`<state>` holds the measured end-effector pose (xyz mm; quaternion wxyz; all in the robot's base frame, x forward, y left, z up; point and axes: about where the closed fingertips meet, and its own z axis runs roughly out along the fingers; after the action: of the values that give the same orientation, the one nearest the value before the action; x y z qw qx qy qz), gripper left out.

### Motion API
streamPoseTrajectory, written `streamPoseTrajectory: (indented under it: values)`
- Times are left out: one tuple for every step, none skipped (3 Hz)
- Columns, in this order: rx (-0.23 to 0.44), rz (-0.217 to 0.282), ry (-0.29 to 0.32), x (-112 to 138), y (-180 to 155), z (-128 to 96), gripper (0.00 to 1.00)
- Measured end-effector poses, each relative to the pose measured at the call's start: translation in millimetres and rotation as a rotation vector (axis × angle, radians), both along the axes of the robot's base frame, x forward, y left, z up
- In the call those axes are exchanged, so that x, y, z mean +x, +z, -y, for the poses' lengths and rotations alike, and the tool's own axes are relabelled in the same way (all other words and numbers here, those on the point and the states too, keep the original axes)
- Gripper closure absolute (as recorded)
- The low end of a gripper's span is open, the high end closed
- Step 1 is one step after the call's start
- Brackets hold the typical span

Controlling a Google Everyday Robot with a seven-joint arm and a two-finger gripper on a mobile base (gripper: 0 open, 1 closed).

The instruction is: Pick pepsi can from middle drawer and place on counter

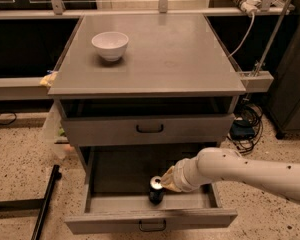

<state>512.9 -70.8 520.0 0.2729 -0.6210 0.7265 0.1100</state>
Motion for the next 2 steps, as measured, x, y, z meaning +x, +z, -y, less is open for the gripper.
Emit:
streamPoseTrajectory:
  values:
    - [0.001,0.009,-0.009,-0.1,1.4,2.5,0.82]
    - [0.002,0.015,-0.008,1.4,1.9,1.7,0.58]
